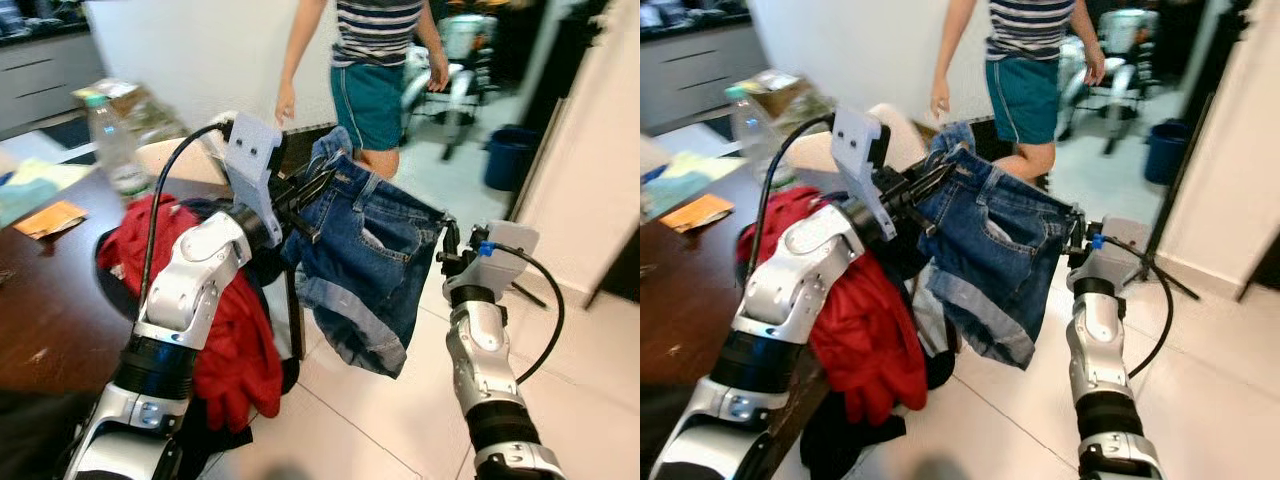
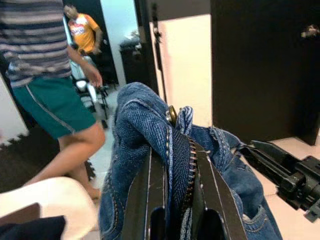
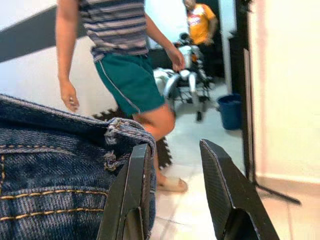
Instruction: Hang hanger
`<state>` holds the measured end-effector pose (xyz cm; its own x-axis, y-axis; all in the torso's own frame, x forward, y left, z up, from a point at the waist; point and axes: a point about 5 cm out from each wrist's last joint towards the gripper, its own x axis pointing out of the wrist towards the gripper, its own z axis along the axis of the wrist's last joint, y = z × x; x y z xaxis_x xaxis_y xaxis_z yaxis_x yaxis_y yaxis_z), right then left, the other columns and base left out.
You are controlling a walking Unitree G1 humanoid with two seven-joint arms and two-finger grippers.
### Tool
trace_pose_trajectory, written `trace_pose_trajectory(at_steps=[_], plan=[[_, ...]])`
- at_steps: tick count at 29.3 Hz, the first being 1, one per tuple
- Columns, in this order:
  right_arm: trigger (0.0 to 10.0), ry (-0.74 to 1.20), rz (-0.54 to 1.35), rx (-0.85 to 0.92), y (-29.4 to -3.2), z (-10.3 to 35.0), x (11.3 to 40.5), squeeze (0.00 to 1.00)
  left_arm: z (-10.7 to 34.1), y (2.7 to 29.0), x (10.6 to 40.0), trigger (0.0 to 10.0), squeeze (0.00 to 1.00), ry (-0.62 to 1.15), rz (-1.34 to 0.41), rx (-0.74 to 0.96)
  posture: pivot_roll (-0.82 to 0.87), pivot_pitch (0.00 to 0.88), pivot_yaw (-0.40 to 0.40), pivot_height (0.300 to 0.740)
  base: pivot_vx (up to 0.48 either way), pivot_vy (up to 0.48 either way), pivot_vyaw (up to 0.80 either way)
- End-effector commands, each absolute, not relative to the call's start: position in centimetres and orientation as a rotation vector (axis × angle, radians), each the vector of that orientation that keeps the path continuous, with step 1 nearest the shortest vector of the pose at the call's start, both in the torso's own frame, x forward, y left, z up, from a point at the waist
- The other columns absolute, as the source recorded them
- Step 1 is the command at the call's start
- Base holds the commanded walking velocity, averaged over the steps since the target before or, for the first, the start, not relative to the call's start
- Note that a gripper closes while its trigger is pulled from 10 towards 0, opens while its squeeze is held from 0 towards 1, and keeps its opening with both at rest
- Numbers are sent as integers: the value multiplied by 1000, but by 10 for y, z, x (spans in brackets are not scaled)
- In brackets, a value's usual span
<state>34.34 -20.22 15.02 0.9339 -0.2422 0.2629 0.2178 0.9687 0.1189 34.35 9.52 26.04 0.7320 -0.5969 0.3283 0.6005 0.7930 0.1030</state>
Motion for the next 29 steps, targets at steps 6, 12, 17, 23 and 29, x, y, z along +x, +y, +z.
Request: trace_pose_trajectory(at_steps=[6,12,17,23,29], plan=[[10000,-38,-187,103,-201,110,337,0,242,107,349,314,0,-346,-531,-83,95,1,67,740,0,0,-800],[10000,125,117,79,-159,86,332,0,222,104,352,0,0,-263,-453,-71,118,13,52,740,0,0,-800],[10000,209,437,45,-111,80,326,0,209,103,354,0,0,-195,-362,-8,145,23,35,740,0,0,-800],[10000,301,665,8,-75,71,317,0,186,107,369,0,0,-78,-212,46,125,19,45,740,0,0,-800],[10000,286,654,126,-81,84,316,0,127,115,369,0,0,117,-125,167,85,21,80,740,0,0,-800]])
